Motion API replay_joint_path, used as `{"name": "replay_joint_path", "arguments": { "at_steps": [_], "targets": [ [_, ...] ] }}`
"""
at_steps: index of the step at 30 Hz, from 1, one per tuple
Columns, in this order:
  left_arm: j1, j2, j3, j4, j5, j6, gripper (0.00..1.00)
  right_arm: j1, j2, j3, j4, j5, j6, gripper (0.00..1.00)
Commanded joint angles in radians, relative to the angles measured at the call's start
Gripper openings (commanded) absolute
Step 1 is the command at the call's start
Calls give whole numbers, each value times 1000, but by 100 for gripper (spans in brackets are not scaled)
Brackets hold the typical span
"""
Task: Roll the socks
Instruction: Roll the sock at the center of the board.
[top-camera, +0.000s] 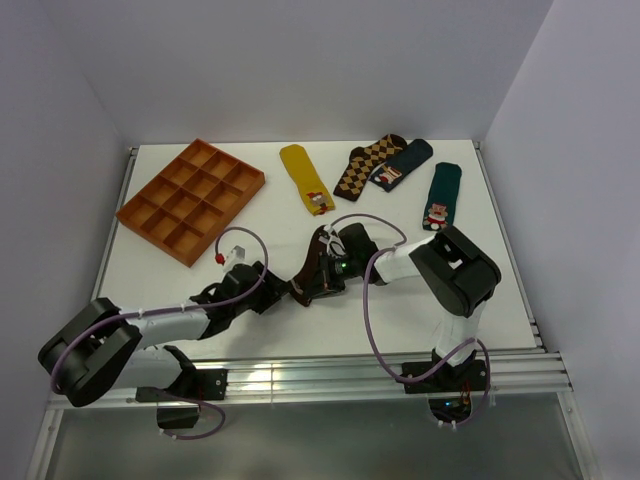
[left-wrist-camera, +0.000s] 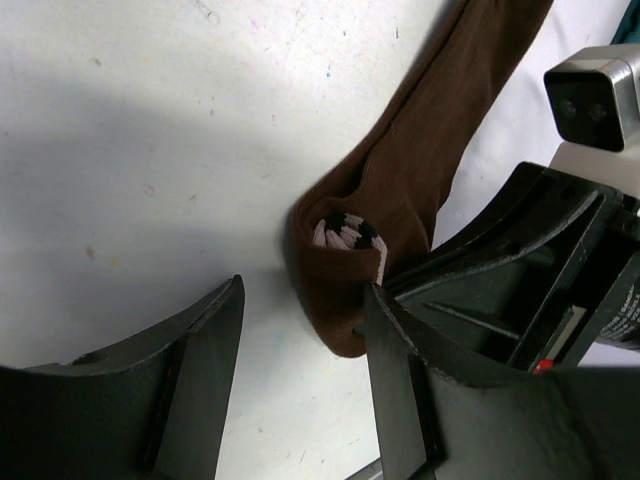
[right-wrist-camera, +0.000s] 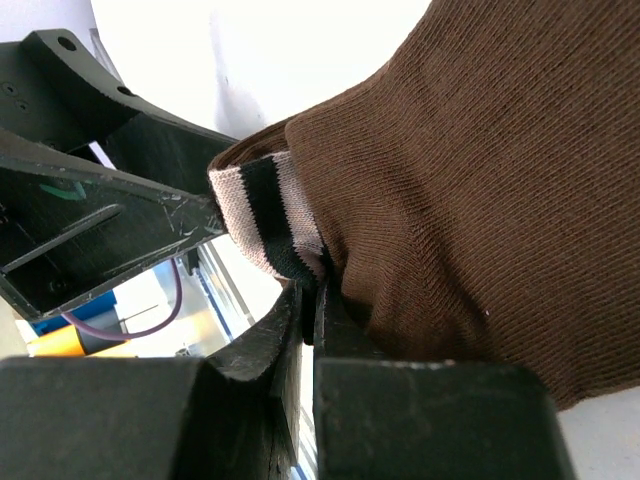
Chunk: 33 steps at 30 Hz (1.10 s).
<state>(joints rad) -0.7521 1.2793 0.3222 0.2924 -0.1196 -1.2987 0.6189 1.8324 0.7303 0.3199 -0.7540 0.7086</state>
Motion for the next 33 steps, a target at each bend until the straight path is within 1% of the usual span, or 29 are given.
{"name": "replay_joint_path", "arguments": {
  "at_steps": [1,5,9,14,26,30,33],
  "targets": [
    [-7,-37,-38,85,-2,-10,56,-5,27,18,-61,59,-41,2],
    [-7,-43,-60,120,-11,-8,57,-5,30,23,-64,58,-43,2],
    [-9,-3,-51,151,1,1,56,-5,34,29,-67,54,-41,3],
    [-7,44,-55,234,21,6,55,-5,36,37,-76,51,-46,3],
    [-7,126,-49,240,21,-2,51,-5,44,57,-88,45,-46,3],
    [-7,143,-48,226,11,-11,47,-5,50,63,-88,41,-44,3],
    [-7,152,-41,203,0,-19,41,-5,50,64,-87,41,-46,3]
  ]
}}
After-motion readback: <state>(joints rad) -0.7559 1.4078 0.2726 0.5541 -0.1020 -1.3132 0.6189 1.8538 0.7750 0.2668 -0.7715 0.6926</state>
